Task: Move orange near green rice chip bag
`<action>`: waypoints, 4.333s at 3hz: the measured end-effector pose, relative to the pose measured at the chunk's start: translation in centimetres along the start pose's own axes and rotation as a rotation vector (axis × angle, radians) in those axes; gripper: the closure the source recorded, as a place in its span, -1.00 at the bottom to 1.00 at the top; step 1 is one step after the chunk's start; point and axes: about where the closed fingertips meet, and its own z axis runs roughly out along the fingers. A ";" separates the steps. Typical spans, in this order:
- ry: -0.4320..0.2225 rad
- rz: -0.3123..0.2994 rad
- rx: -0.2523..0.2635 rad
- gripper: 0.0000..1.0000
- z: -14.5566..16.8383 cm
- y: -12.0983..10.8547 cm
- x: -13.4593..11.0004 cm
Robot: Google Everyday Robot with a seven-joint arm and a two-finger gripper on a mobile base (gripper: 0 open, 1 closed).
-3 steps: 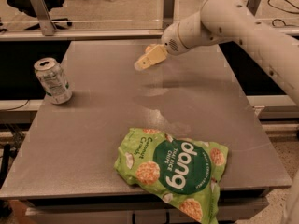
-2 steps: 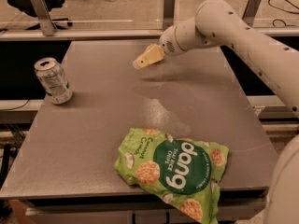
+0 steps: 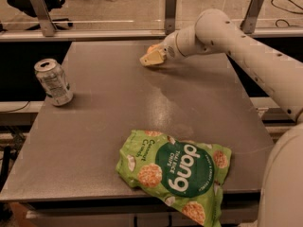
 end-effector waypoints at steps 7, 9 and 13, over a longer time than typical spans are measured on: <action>-0.093 -0.067 -0.282 1.00 -9.7 6.2 -1.1; -0.088 -0.017 -0.338 1.00 -18.5 8.2 2.8; -0.095 0.034 -0.573 1.00 -26.6 12.8 12.3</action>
Offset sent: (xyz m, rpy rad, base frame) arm -0.0104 -0.0065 0.0369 0.0468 -0.0580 0.0553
